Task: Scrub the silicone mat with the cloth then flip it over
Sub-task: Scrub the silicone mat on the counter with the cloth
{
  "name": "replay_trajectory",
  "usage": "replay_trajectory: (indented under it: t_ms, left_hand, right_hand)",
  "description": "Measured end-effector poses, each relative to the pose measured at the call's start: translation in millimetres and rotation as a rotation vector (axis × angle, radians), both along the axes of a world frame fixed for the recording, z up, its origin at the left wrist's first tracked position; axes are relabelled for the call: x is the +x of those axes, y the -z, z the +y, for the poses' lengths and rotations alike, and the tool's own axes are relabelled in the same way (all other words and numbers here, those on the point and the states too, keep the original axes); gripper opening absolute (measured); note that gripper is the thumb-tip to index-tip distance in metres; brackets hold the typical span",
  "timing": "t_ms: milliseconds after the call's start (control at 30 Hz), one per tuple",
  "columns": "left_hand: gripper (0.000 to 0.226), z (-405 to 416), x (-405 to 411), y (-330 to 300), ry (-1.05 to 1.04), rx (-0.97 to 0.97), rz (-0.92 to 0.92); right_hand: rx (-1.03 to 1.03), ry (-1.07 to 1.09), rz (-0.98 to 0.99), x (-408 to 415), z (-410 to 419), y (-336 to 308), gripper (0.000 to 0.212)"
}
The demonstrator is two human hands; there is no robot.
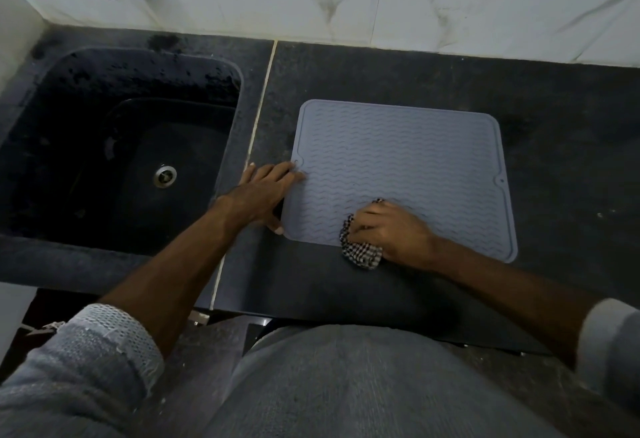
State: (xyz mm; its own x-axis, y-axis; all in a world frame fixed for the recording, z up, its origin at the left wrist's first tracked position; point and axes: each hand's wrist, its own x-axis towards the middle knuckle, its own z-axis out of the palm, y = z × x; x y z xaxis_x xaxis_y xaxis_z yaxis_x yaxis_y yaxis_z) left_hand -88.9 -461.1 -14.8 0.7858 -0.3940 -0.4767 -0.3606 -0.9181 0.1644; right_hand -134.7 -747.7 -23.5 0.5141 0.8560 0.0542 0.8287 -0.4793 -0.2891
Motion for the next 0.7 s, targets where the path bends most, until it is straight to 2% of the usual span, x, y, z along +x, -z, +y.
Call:
replay_trajectory:
  t_ms: [100,267,333,433,533,700]
  left_hand:
    - [0.120,-3,0,-1,0.003,0.027,-0.001]
    - [0.119,-6,4,-4,-0.003,0.044,0.049]
    - [0.108,-6,11,-7,-0.005,0.011,0.074]
    - [0.089,-13,26,-15,-0.030,-0.058,0.004]
    - [0.089,-44,44,-21,-0.052,-0.142,-0.072]
    - [0.103,-144,66,-15,0.109,-0.216,-0.059]
  right_hand:
    - [0.027,0.039,0.018,-2,1,-1,0.035]
    - [0.175,0.166,0.195,0,-6,-10,0.027]
    - [0.276,0.242,0.233,-1,-18,-15,0.030]
    - [0.409,0.359,0.255,2,-47,-25,0.030]
    - [0.439,0.511,0.248,10,-85,-33,0.032]
    - [0.434,0.720,0.170,34,-144,-42,0.030]
